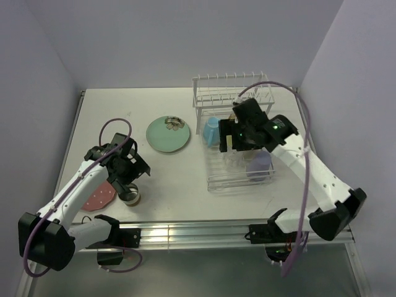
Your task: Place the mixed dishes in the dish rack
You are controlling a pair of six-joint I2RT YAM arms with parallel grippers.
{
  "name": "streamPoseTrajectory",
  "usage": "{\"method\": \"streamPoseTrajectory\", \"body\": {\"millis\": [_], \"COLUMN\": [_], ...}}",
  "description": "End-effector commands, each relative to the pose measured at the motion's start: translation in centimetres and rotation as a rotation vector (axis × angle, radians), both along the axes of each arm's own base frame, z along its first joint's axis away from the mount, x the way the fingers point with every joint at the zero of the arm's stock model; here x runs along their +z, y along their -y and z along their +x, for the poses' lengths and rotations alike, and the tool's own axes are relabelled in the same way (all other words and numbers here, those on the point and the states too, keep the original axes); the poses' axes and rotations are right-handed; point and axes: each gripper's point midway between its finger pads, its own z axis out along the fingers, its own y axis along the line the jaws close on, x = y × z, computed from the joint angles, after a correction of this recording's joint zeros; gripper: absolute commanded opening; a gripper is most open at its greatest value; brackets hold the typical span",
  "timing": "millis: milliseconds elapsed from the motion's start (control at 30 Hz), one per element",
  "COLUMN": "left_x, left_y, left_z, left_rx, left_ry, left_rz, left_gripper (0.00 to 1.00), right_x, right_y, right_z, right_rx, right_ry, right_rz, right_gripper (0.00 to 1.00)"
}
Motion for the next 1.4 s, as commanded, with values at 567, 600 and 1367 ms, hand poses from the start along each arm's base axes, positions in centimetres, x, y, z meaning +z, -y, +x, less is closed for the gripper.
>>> {"method": "streamPoseTrajectory", "body": {"millis": [567,600,1367], "left_x": [1.0,2.9,25.5], "left_y": [2.2,2.7,11.7], "left_z": [3.8,4.8,-0.1], "left_rx": [-0.051,-0.061,-0.289], "left_ry": [0.028,0.071,0.644], "left_rz": [-0.109,-0.129,-1.317], "left_gripper": [0.01,0.00,0.00], "right_x": [10.9,11.0,12.4], "right_y": [-0.5,-1.0,-12.3], "right_z": [-4.9,-4.9,-10.5], "right_rx": [0.074,0.089,0.639], "right_ry": [0.125,0.122,-0.189], "right_rz": [0.275,0.293,0.927], "right_gripper": [1.00,1.00,1.00]}}
